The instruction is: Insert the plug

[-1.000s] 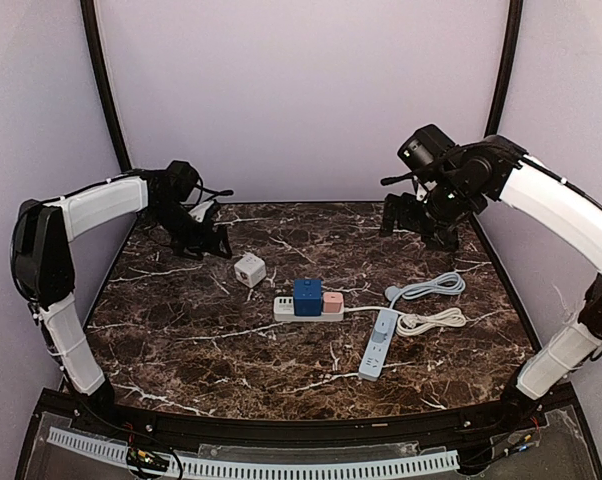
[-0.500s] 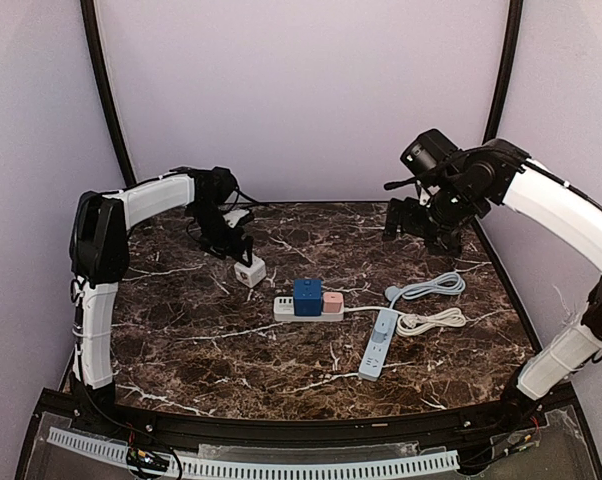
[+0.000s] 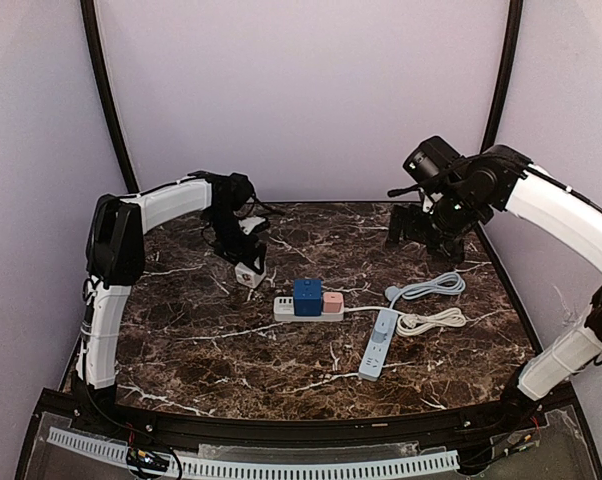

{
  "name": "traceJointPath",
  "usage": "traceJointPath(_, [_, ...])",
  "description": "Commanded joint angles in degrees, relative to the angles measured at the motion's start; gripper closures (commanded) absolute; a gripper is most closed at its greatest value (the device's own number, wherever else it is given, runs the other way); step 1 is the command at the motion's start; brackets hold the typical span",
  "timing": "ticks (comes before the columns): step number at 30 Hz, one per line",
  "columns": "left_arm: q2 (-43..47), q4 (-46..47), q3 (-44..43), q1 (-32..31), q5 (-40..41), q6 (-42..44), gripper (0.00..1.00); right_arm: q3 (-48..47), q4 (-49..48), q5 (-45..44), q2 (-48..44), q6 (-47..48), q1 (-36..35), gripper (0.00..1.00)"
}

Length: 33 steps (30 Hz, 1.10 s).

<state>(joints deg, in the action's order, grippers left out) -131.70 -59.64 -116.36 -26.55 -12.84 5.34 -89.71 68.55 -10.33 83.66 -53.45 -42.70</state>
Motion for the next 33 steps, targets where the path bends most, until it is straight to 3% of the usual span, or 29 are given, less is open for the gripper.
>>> traceJointPath(1, [-0.95, -0.94, -1.76, -0.87, 0.87, 0.90, 0.13, 2.04, -0.05, 0.43, -2.27, -1.52, 0.35, 0.01])
traceJointPath(8, [-3.02, -1.70, -2.44, -2.43, 4.62, 1.20, 0.23, 4.87, -0.49, 0.84, -4.55, -3.53, 0.38, 0.01])
traceJointPath(11, [-2.94, -0.98, -2.35, -3.66, 7.09, 1.39, 0.42, 5.79, -0.76, 1.00, -5.28, -4.20, 0.37, 0.01])
traceJointPath(12, [-2.79, -0.58, -2.38, -3.81, 7.67, 1.35, 0.53, 6.12, -0.82, 1.03, -5.46, -4.37, 0.34, 0.01])
traceJointPath(14, [-2.19, -0.19, -2.34, -3.93, 7.93, 1.23, 0.65, 6.42, -0.92, 0.99, -5.86, -4.67, 0.33, 0.01])
traceJointPath(16, [-0.84, 0.31, -1.97, -3.95, 8.06, 1.36, 0.70, 6.76, -1.19, 0.95, -6.17, -4.97, 0.36, 0.01])
traceJointPath(24, [10.65, 5.08, 5.21, -3.89, 5.49, 1.41, 0.71, 5.48, -2.40, -1.42, -6.25, -3.74, 0.33, 0.01])
traceJointPath(33, [30.75, 26.91, 30.09, -2.81, -12.02, 0.29, 0.67, 3.04, -8.40, -5.69, -4.73, 0.59, 0.34, 0.01])
